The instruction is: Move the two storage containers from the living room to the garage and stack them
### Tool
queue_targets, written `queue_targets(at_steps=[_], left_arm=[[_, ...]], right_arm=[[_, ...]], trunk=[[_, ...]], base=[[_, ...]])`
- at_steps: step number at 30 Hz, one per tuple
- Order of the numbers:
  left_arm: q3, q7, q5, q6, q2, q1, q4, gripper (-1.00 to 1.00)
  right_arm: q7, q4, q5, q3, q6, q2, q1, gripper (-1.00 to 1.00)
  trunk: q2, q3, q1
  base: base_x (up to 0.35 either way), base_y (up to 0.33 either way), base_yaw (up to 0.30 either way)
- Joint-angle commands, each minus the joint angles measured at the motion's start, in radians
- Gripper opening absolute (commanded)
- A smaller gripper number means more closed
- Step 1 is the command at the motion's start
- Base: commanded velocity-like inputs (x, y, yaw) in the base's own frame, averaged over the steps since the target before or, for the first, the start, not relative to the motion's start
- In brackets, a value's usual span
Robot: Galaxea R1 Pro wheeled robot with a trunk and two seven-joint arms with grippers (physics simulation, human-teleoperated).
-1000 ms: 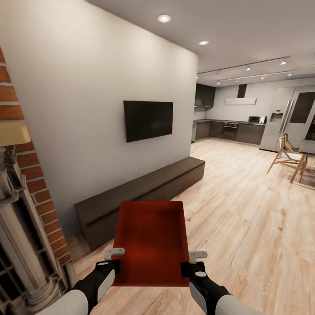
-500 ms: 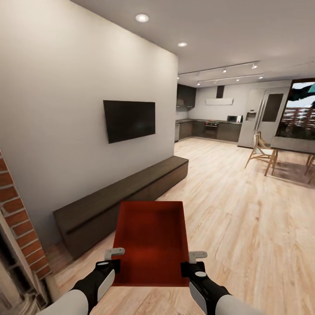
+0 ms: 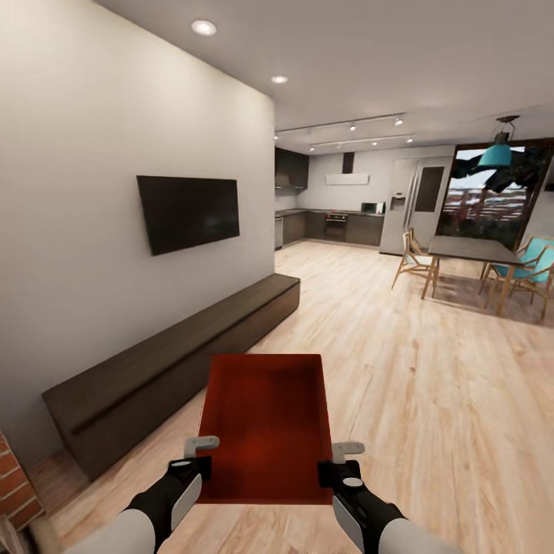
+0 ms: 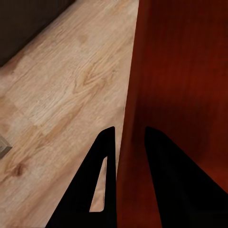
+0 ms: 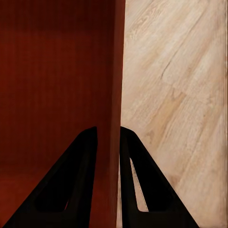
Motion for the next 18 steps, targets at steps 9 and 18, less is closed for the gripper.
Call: queue_targets(at_steps=[9,18], left_arm=[[-0.006,0.012,-0.017,-0.051,0.004,0.000,-0.006,-1.00],[-0.006,0.011,-0.016,-0.051,0.005,0.000,-0.005,-1.00]], right_arm=[[-0.006,0.003,-0.064,-0.042,-0.005,-0.016,-0.002,-1.00],[-0.006,0.003,-0.064,-0.042,-0.005,-0.016,-0.002,-1.00]], trunk=[[-0.001,-0.001,0.000],[-0.001,-0.001,0.000]], base=[[0.000,0.000,-0.288],[0.083,0.000,-0.288]])
